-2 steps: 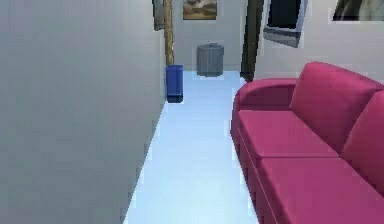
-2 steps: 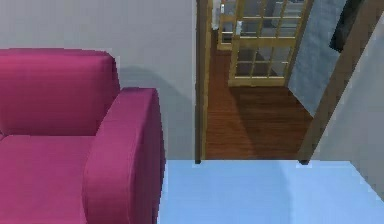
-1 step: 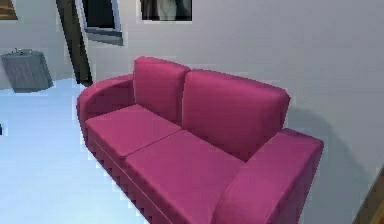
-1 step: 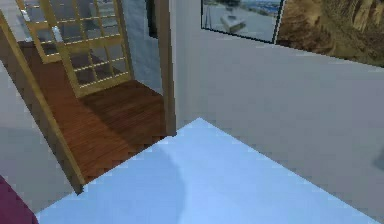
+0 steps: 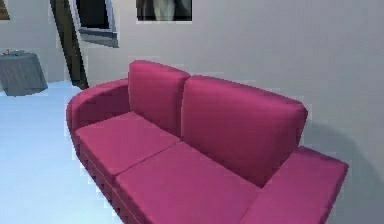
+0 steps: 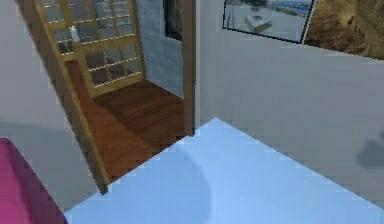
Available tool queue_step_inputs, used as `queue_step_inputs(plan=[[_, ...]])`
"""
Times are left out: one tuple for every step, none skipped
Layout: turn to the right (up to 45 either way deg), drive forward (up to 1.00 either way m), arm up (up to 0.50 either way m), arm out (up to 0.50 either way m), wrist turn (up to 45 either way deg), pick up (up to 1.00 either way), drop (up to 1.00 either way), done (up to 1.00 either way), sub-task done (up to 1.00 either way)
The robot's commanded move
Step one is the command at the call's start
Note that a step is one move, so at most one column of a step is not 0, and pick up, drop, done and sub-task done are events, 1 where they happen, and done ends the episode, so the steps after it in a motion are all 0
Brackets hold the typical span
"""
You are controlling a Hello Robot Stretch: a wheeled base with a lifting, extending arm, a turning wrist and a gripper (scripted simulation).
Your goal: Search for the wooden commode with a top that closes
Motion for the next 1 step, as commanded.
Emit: queue_step_inputs(plan=[[-45.0, 0.00, 0.00, 0.00, 0.0, 0.00, 0.00, 0.00, 0.00]])
